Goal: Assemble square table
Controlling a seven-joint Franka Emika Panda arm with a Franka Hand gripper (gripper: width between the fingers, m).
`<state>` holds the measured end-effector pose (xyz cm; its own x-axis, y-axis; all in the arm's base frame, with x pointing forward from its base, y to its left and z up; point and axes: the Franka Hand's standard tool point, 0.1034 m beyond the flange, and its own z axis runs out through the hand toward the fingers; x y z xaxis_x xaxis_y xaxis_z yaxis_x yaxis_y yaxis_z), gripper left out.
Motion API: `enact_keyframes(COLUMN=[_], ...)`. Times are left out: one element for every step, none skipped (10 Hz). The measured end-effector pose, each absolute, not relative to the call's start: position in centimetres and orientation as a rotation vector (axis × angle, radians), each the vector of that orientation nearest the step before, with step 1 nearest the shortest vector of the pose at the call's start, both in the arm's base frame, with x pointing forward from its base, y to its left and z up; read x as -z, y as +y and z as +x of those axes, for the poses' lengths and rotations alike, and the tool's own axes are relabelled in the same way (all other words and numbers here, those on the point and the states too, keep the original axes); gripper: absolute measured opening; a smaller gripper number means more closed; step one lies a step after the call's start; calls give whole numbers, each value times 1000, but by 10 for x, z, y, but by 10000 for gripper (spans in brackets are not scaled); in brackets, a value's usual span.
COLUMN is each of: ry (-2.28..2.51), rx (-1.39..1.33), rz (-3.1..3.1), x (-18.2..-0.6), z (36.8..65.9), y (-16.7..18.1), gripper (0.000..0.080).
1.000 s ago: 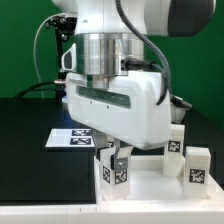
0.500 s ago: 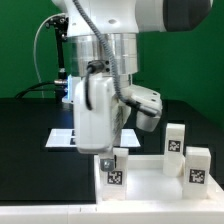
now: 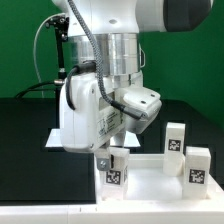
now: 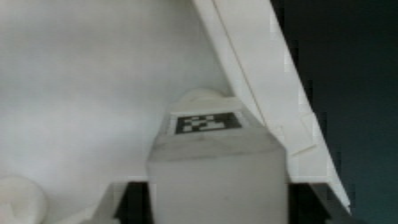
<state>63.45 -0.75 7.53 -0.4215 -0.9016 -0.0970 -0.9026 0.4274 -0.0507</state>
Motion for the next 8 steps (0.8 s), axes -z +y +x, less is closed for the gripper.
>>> enact_keyframes(ry=[2538,2505,2485,2486,2496,2498,2498,2498], rx=[-10,-6,-4,-16,-20,-22,-22,-22], rz=[-1636,-1636,-1636,-1645,-1652,-1650,-1650,-1651], x=[-83,-99,-111,-111,-105,-103,-103,-103], z=[636,640,640,638,635,635,635,635], y=[-7,-8,-9,-9,-10,-10,-10,-10], gripper=[468,607,607,636,647,647,648,648])
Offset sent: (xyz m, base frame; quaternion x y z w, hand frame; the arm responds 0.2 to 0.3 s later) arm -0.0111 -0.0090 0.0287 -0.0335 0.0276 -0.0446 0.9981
